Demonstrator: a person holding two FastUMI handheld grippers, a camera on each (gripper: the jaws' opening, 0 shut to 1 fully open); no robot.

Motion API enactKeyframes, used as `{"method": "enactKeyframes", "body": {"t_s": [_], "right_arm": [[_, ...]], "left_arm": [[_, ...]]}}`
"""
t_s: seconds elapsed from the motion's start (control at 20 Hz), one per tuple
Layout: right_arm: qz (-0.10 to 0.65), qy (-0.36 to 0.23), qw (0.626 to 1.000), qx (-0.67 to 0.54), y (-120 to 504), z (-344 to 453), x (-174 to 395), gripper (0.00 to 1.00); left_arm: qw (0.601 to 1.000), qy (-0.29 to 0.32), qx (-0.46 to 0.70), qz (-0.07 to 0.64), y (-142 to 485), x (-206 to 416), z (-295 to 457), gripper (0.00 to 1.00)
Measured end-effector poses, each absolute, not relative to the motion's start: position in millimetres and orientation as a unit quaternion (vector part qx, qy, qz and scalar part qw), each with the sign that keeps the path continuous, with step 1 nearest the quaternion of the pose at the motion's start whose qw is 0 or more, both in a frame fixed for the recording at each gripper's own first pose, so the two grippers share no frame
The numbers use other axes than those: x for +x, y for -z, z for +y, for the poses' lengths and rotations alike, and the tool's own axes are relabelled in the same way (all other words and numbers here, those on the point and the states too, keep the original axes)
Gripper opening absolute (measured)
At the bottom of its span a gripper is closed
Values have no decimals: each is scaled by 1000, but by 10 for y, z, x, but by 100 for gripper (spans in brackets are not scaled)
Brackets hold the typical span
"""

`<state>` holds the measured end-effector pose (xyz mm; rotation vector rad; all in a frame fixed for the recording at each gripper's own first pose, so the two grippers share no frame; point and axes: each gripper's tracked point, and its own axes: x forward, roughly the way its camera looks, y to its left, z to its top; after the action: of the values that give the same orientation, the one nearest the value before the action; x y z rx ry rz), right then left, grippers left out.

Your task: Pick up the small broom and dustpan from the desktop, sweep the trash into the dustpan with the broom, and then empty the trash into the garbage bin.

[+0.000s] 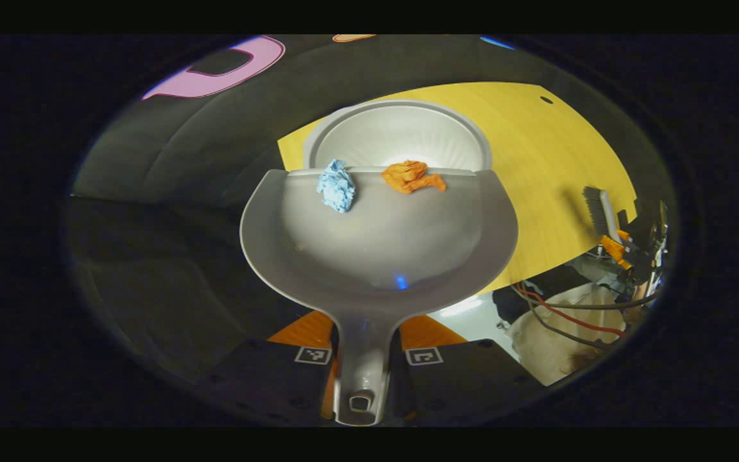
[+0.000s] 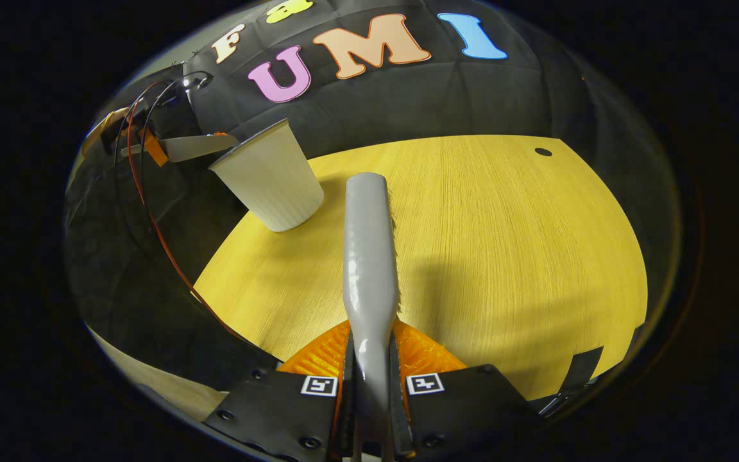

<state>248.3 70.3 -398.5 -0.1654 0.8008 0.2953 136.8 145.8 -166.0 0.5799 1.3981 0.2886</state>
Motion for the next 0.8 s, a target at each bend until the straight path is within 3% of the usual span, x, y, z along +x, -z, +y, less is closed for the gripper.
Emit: {"method": "enactKeyframes", "body": {"t_s": [0.35, 0.8], "right_arm": [[382, -145, 910, -69, 3946, 784, 2562, 25], [382, -132, 912, -74, 3896, 719, 2608, 25]], "left_arm": [[674, -150, 325, 646, 1475, 1391, 1684, 26], [706, -130, 297, 630, 1582, 1403, 1670, 28]]}}
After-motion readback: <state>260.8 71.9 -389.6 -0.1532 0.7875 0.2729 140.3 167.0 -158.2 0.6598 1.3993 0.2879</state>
